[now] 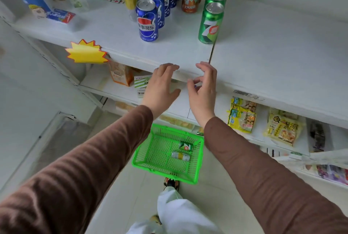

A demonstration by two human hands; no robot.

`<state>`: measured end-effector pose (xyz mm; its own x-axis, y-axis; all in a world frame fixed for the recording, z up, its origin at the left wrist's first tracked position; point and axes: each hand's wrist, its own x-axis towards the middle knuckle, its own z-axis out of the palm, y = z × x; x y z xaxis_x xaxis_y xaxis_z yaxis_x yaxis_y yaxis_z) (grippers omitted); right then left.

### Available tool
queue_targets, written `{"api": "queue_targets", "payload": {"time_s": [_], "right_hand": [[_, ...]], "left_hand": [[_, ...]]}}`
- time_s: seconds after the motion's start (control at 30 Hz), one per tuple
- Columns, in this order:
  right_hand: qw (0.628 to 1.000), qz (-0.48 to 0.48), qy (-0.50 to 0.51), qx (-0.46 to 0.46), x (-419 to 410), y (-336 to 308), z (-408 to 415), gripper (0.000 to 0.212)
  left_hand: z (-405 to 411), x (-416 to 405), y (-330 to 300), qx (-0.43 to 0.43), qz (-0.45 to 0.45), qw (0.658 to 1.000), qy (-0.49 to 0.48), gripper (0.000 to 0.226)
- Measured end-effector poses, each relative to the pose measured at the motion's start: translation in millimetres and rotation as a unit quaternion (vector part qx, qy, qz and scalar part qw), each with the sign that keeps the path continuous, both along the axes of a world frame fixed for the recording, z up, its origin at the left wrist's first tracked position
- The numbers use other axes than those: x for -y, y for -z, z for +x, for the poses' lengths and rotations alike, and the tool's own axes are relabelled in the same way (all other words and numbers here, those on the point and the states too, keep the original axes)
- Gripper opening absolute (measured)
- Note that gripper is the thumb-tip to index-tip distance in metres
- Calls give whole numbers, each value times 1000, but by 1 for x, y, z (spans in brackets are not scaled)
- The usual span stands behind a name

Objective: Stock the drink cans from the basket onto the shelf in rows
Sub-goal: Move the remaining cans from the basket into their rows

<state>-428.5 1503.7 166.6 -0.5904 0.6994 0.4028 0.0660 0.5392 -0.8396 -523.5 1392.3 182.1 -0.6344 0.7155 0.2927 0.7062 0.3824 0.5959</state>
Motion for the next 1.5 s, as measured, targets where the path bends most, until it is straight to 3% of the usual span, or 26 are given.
{"api": "queue_targets", "payload": {"time_s": [0.27, 0.57, 0.8, 1.1, 1.23, 1.33, 1.43, 1.5], "right_hand": [[994, -38, -3, 99, 57, 78, 75, 31], [958, -90, -38, 269, 65, 226, 127, 28], [890, -72, -125, 433, 40, 394, 133, 32], [792, 51, -201, 575, 4, 588, 112, 55], [734, 76, -217, 639, -6, 663, 108, 61], [707, 97, -215, 666, -6, 709, 108, 49], [672, 119, -212, 699, 0, 739, 106, 60], [668, 150, -199, 701, 5, 755, 105, 58]], "left_hand": [[69, 85, 57, 29, -1, 999, -38, 62], [134, 134, 214, 162, -133, 971, -118, 69], [145, 112, 372, 220, -229, 939, -130, 74], [139, 79, 559, 215, -328, 914, -101, 76], [136, 69, 620, 207, -356, 907, -87, 76], [132, 63, 655, 210, -371, 901, -82, 78], [121, 60, 679, 216, -379, 896, -82, 77], [113, 60, 692, 214, -377, 897, -85, 76]]}}
